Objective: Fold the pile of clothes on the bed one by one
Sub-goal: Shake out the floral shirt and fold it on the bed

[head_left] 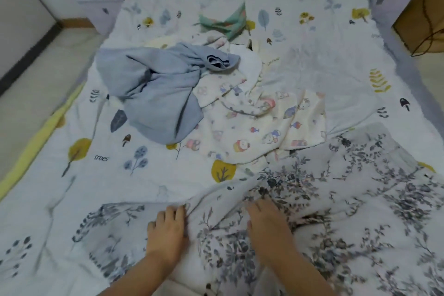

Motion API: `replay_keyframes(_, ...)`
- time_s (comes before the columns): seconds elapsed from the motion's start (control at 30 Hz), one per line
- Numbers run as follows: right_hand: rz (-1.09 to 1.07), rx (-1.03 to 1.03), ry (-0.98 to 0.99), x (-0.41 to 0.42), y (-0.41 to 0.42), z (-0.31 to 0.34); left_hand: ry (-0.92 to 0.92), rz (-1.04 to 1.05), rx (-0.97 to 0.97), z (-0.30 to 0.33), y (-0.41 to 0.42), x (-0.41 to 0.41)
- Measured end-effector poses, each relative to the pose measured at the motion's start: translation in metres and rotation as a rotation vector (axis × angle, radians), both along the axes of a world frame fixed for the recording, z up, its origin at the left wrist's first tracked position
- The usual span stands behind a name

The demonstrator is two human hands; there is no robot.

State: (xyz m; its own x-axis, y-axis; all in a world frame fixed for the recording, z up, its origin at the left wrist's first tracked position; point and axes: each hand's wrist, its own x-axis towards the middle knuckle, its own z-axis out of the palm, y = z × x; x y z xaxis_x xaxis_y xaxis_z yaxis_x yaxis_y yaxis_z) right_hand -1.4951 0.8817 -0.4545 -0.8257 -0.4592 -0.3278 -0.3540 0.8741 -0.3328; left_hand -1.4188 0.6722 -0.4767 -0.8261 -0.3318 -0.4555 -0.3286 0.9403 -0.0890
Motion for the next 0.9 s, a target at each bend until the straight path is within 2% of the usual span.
replay_keyframes(0.1,0.01,0.009,0.041,0.007,-0.033,-0.007,-0.003,0.02,0.12,-0.004,-0.035,0.011)
replay_keyframes(0.2,-0.006,0.013,0.098,0.004,-0.057,-0.011,0.122,0.079,0.351,0.01,-0.062,0.007)
replay_keyframes(0.3,0.031,0.127,0.126,-0.004,-0.069,-0.013,0.224,0.071,0.541,0.037,-0.087,-0.008)
replay_keyframes(0.4,0.065,0.132,0.184,-0.013,-0.074,0.0,0.153,-0.043,0.6,0.063,-0.11,-0.023)
replay_keyframes(0.43,0.053,0.078,0.256,-0.016,-0.074,0.008,0.089,-0.102,0.587,0.071,-0.117,-0.027)
replay_keyframes(0.5,-0.03,-0.099,0.371,-0.024,-0.072,0.023,-0.016,-0.204,0.421,0.083,-0.132,-0.04)
replay_keyframes(0.57,-0.102,-0.178,0.338,-0.034,-0.071,0.038,0.002,-0.189,0.198,0.093,-0.145,-0.054)
replay_keyframes(0.63,-0.134,-0.189,0.325,-0.045,-0.071,0.043,0.122,-0.104,0.043,0.099,-0.154,-0.067)
replay_keyframes(0.73,-0.149,-0.179,0.357,-0.059,-0.073,0.033,0.4,-0.032,-0.117,0.098,-0.159,-0.086)
replay_keyframes(0.83,-0.137,-0.023,0.265,-0.067,-0.07,0.014,0.523,-0.006,-0.231,0.087,-0.16,-0.096)
replay_keyframes(0.9,-0.071,0.114,0.158,-0.064,-0.063,0.001,0.624,-0.082,-0.267,0.076,-0.157,-0.095)
